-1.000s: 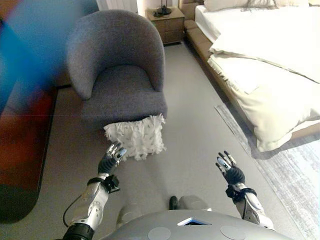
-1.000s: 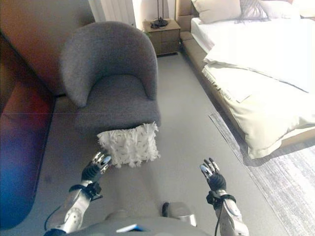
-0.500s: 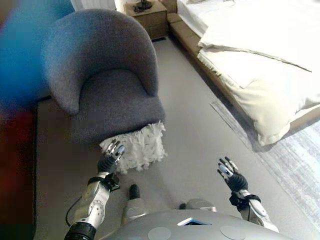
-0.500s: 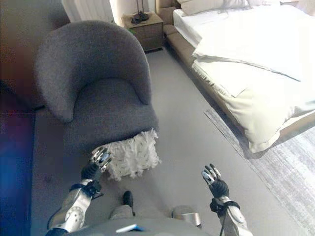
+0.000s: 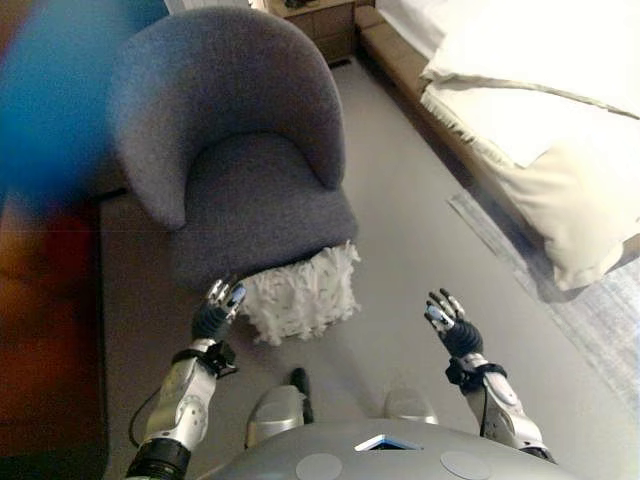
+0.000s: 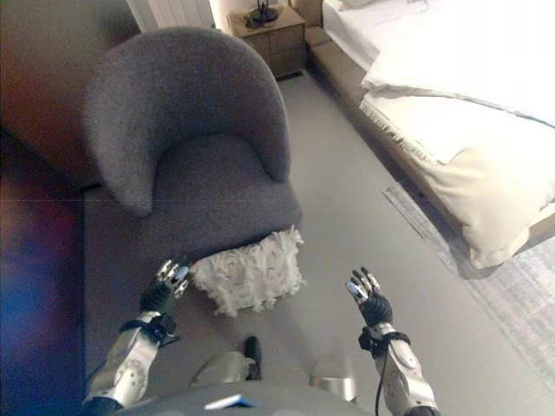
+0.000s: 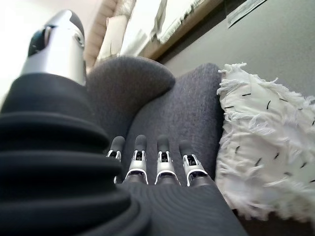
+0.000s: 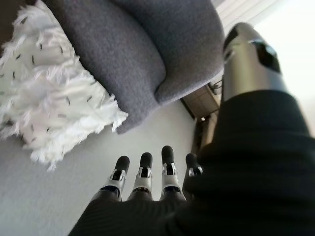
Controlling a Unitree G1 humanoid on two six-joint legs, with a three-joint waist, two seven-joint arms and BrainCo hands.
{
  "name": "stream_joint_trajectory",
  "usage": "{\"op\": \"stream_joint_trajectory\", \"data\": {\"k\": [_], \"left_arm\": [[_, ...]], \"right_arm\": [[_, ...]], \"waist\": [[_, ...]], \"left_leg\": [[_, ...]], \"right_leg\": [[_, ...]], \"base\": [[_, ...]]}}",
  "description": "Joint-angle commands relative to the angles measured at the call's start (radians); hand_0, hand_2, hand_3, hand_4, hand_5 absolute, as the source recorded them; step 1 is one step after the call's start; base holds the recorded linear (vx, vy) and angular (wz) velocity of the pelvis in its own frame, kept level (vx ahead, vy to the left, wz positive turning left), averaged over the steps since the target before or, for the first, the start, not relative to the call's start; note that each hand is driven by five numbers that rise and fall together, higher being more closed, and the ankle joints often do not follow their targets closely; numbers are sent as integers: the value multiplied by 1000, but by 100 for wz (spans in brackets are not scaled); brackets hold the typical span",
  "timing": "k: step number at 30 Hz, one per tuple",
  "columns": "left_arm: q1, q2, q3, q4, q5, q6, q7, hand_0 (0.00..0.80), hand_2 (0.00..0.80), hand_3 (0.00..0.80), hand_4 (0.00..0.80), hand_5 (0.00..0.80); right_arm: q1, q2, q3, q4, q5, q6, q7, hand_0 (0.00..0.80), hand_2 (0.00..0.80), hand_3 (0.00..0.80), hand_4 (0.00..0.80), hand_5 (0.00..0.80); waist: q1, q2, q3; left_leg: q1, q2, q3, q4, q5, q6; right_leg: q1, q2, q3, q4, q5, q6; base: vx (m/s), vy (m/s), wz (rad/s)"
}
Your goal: Pick up the cushion and take it to the sofa
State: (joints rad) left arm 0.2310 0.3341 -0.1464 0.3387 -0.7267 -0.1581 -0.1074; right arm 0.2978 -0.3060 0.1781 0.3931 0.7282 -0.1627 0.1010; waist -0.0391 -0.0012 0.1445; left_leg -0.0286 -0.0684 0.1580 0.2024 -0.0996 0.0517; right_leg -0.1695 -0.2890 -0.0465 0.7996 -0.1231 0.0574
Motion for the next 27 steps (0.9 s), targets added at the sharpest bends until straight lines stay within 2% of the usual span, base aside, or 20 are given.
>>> {"op": "stream_joint_trajectory", "data": {"k": [1,2,3,6,9,14,18,20,23,27], "left_arm": [[27,88,45,-114,-1,-26,-9,0,0,0,0,0],[27,93,53,-122,-13,-21,-7,0,0,0,0,0],[23,95,57,-127,-22,-21,-2,0,0,0,0,0],[25,107,54,-137,-47,-31,12,0,0,0,0,0],[36,112,53,-143,-51,-32,6,0,0,0,0,0],[65,91,40,-138,-24,-21,6,0,0,0,0,0],[75,76,38,-105,-12,-31,-7,0,0,0,0,0],[72,65,32,-81,-10,-46,-11,0,0,0,0,0],[62,59,35,-74,-33,-33,-19,0,0,0,0,0],[18,50,18,-58,-38,-26,5,0,0,0,0,0]], "right_arm": [[35,42,21,-68,-4,-59,-4,0,0,0,0,0],[45,44,14,-68,-4,-58,2,0,0,0,0,0],[51,47,8,-68,-2,-58,1,0,0,0,0,0],[54,47,-5,-63,27,-46,15,0,0,0,0,0],[43,40,-4,-53,43,-33,28,0,0,0,0,0],[7,39,3,-21,46,-4,20,0,0,0,0,0],[14,40,5,-6,30,5,24,0,0,0,0,0],[19,40,7,18,12,-2,27,0,0,0,0,0],[23,30,16,10,-14,-2,6,0,0,0,0,0],[9,8,21,13,-5,14,28,0,0,0,0,0]], "waist": [[5,-21,-40],[0,-19,-36],[-5,-18,-33],[-21,-50,-29],[-25,-78,-32],[-18,-96,-55],[-28,-94,-74],[-40,-89,-83],[-61,-76,-89],[-76,-78,-90]], "left_leg": [[33,10,-41,-126,30,35],[45,10,-46,-129,26,29],[42,16,-35,-128,34,29],[67,11,-21,-113,-7,20],[94,10,-23,-100,-47,11],[148,0,-48,-119,-74,10],[194,-3,-53,-148,-88,15],[203,4,-48,-135,-95,12],[207,51,-29,-85,-45,-17],[138,135,3,153,124,-88]], "right_leg": [[-2,-15,5,-72,247,33],[-1,0,-4,-138,230,33],[-4,13,-20,-238,247,25],[1,18,-15,-502,303,76],[-1,23,-12,-655,346,113],[3,62,-41,-790,367,125],[-10,95,-46,-780,356,114],[-9,112,-31,-774,338,103],[-10,143,-17,-726,281,79],[40,177,-43,-708,217,19]], "base": [[283,74,-13],[264,14,-22],[227,-58,-24],[262,-105,-19],[294,-105,-1],[343,-58,17],[335,-63,22],[350,-121,4],[298,-168,4],[256,-242,26]]}}
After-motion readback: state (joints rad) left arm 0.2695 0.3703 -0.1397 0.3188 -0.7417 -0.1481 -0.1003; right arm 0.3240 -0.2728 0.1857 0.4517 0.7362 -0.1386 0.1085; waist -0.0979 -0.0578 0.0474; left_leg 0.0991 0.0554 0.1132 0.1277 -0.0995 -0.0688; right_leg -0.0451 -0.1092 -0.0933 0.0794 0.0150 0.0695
